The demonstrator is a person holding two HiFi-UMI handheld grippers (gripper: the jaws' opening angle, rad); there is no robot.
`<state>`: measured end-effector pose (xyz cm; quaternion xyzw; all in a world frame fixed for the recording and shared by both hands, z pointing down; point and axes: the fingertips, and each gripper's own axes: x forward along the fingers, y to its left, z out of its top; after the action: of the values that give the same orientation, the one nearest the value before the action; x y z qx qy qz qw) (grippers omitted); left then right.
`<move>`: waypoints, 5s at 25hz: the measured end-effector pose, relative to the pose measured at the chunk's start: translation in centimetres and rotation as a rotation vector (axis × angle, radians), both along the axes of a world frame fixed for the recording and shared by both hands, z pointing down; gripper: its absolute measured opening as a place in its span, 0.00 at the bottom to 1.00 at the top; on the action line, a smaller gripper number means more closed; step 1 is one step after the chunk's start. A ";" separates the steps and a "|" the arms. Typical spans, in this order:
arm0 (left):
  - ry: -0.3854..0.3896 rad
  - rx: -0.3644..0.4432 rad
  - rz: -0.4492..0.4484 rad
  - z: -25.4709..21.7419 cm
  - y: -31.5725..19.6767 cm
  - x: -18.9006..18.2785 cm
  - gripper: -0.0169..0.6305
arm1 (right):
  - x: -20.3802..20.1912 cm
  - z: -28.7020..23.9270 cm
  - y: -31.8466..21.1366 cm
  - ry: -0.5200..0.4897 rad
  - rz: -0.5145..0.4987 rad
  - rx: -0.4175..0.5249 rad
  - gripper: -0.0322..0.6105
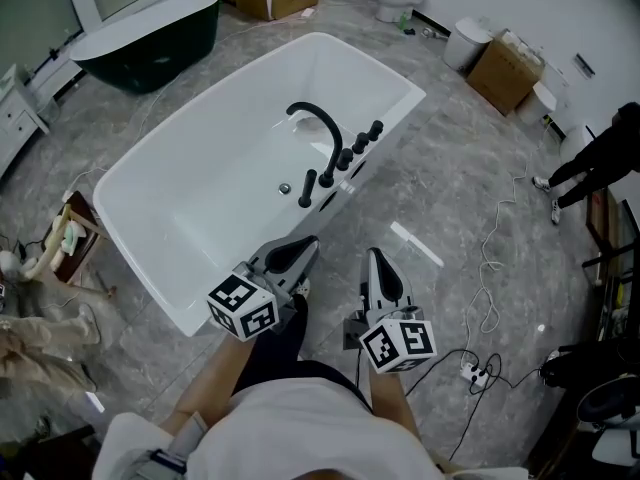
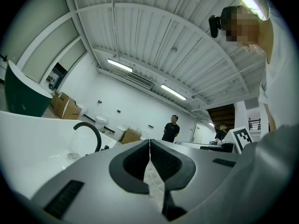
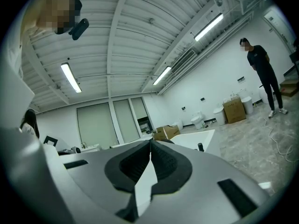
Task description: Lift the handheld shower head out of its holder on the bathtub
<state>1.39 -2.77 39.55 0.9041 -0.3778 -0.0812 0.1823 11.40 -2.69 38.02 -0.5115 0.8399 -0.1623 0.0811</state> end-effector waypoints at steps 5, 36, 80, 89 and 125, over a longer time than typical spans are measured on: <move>0.011 -0.008 -0.015 -0.1 -3.6 -0.8 0.05 | -0.5 -0.8 -3.8 0.005 -0.007 0.004 0.08; 0.036 -0.052 -0.084 1.6 -24.8 -4.9 0.05 | -5.9 -0.3 -25.1 0.057 -0.153 0.015 0.08; 0.054 -0.274 -0.396 13.6 -23.9 -10.4 0.05 | -13.5 16.4 -26.4 0.262 -0.623 -0.257 0.37; 0.070 -0.331 -0.370 17.7 -23.1 -9.2 0.05 | -15.0 22.0 -25.6 0.335 -0.663 -0.297 0.37; 0.130 -0.415 -0.431 25.0 -20.6 -11.4 0.05 | -17.1 30.6 -26.2 0.568 -0.591 -0.286 0.24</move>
<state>-9.98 -23.38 64.58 0.7394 -0.5571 -0.0966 0.3655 -5.69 -28.91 68.58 -0.2796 0.9082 -0.1463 -0.2750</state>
